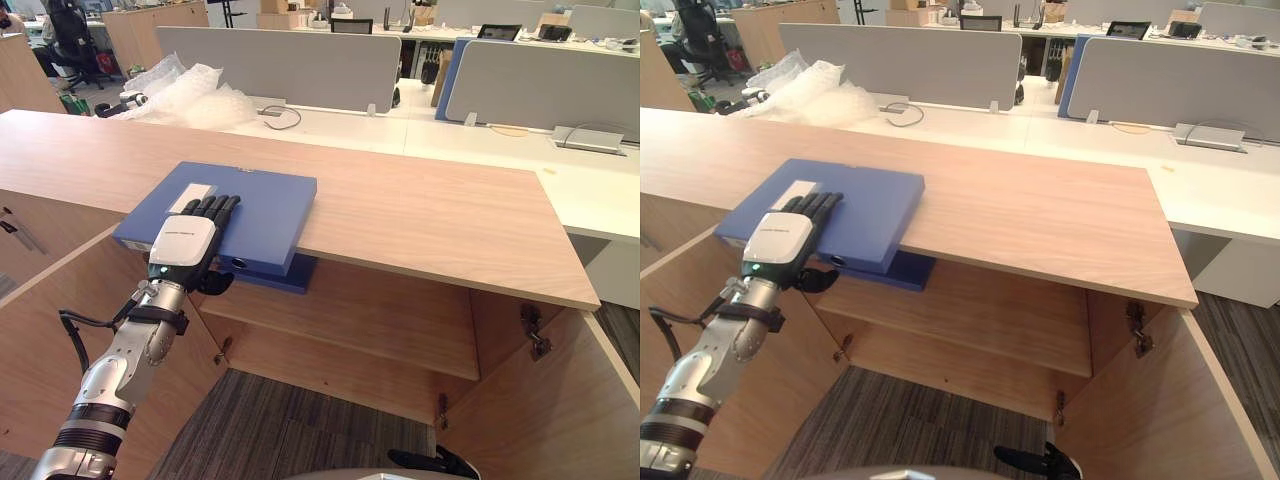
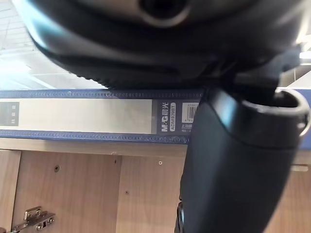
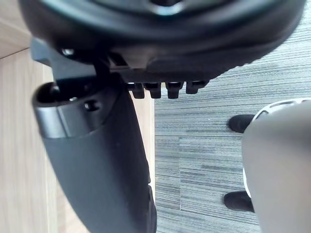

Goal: Walk over to the cabinet, pick up the folder, carry it to the office cabinet, place the folder inside the office cabinet, then close the office cabinet door

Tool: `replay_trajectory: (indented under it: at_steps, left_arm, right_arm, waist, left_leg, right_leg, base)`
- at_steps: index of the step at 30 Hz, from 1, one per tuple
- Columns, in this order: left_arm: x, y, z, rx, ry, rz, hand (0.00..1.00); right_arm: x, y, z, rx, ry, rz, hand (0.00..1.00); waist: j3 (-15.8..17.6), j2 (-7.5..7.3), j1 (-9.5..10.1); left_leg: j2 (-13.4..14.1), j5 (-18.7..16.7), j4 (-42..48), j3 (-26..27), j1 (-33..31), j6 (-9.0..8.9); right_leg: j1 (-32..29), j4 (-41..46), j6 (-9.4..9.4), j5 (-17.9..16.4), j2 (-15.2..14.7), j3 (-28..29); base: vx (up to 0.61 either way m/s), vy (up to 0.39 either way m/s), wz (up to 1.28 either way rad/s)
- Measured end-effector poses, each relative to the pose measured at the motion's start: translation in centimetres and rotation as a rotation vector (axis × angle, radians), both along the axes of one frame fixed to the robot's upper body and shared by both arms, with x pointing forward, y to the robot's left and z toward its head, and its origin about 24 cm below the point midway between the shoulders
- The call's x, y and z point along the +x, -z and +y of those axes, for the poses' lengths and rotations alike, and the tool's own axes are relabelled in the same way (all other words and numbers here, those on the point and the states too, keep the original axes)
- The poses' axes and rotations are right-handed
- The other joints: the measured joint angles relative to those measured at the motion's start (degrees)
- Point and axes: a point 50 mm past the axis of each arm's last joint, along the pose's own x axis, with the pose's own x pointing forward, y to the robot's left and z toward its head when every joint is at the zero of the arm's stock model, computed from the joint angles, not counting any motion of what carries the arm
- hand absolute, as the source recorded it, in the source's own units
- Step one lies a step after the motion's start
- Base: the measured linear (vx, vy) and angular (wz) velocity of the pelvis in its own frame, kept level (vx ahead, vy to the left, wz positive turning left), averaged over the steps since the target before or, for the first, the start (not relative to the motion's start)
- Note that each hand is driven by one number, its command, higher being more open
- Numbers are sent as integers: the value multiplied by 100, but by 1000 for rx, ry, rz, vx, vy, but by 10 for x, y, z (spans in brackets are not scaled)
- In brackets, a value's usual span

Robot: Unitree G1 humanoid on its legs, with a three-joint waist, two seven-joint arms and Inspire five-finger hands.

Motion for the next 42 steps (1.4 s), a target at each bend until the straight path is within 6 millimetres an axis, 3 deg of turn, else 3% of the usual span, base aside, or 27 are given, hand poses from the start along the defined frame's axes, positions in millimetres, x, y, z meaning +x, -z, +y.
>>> replay_trajectory:
  at_steps: [7,16,19,22,25,27,28,30,34,37,42]
  left_arm:
    - [12,-30,-4,-17,22,-159,0]
    - [8,-41,-4,-61,13,-241,0]
    - [-6,-39,-1,-110,-28,-273,0]
    - [-35,-35,-5,-243,-80,-343,0]
    - [-73,-34,-17,-501,-84,-434,0]
    - [-105,-37,-26,-810,-53,-518,0]
    - [-111,-36,-28,-906,-46,-531,0]
    - [-126,-24,-32,-1355,9,-547,0]
    - [-129,-2,-42,-1846,52,-523,0]
    - [-126,2,-47,-1970,97,-501,0]
    - [-121,-2,-53,-2007,174,-477,0]
  right_arm:
    - [-1,0,-1,1,3,-3,100]
    - [10,-6,-2,-12,-14,-67,100]
    - [33,-27,0,-15,14,-258,100]
    - [56,-66,1,-61,40,-506,100]
    - [63,-111,1,-107,113,-726,100]
    - [63,-144,-3,-164,179,-867,100]
    - [62,-151,-4,-183,193,-894,100]
    - [58,-175,-7,-273,242,-972,100]
    - [60,-194,-3,-386,220,-1022,100]
    - [63,-204,14,-384,163,-1066,100]
    - [67,-224,32,-391,77,-1156,100]
  waist:
    - [-6,9,-14]
    - [4,43,-84]
    - [0,106,-146]
    - [-38,157,-211]
    - [-43,154,-264]
    - [-40,195,-264]
    - [-29,210,-266]
    - [19,252,-274]
    - [102,253,-314]
    - [140,284,-332]
    - [135,352,-416]
  left_leg:
    - [4,-17,-1,32,47,-6]
    - [7,-46,0,118,54,-4]
    - [17,-67,4,236,49,-2]
    - [38,-67,33,356,-18,-2]
    - [72,-102,35,466,-9,14]
    - [100,-145,41,629,12,34]
    - [101,-155,41,665,28,41]
    - [121,-215,42,802,109,17]
    - [187,-217,42,991,123,14]
    - [235,-202,44,1140,106,-4]
    - [277,-265,57,1293,131,-55]
  right_leg:
    - [19,-8,1,0,1,25]
    - [6,-50,18,19,-1,124]
    - [-16,-98,27,71,-1,238]
    - [-146,-91,6,118,7,352]
    - [-227,-37,-1,123,28,456]
    - [-322,42,-5,124,38,623]
    - [-326,45,-5,125,37,655]
    - [-331,71,-5,127,48,790]
    - [-415,79,2,145,101,970]
    - [-511,99,-30,173,143,1105]
    - [-537,87,-31,179,188,1257]
  base:
    - [-2,0,-1]
    - [2,1,-5]
    - [7,17,-20]
    - [6,20,-21]
    - [-24,10,-19]
    - [-39,23,-35]
    - [-49,28,-32]
    - [-55,21,-30]
    - [-57,-3,-24]
    - [-25,-17,-24]
    - [25,-12,-19]
